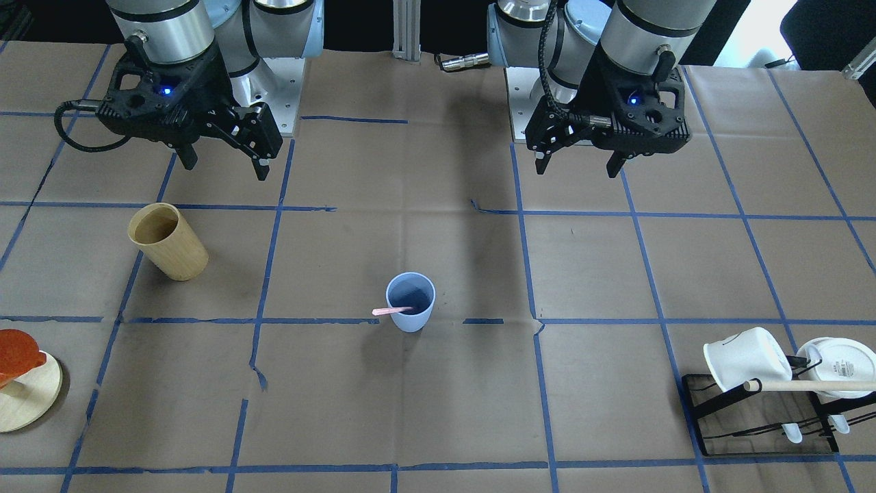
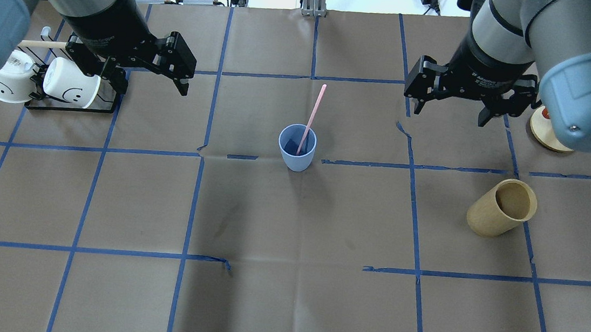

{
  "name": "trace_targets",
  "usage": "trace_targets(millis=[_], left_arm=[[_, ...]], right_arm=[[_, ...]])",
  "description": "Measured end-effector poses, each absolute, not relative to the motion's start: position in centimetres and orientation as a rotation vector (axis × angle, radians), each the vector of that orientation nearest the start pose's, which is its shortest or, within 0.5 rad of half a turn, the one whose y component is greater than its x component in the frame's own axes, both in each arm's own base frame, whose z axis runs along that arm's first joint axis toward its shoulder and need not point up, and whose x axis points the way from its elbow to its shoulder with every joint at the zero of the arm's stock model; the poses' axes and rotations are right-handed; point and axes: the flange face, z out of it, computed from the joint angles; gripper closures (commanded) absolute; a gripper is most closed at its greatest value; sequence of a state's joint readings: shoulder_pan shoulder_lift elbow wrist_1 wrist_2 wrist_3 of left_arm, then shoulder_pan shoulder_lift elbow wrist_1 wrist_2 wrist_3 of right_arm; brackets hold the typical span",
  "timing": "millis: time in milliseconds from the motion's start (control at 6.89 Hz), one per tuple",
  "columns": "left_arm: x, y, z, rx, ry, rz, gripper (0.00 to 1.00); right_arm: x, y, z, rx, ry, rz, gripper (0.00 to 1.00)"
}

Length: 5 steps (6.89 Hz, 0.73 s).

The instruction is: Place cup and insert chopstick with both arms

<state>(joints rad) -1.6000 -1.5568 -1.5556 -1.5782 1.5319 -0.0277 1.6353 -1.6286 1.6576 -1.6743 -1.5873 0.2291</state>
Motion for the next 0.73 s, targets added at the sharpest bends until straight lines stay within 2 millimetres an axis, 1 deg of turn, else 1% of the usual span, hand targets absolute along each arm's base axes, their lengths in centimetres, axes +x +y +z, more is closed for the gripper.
trace_targets(millis=[290, 725], left_arm=[[-15.17, -48.91, 49.69, 0.004, 3.181, -0.023, 0.0], [-15.22, -48.9, 49.44, 0.005, 3.18, -0.017, 0.0]], right_arm=[[16.11, -45.89, 48.09, 0.255, 3.146, -0.064, 0.01], [16.21, -45.29, 48.38, 0.252, 3.142, -0.012, 0.01]])
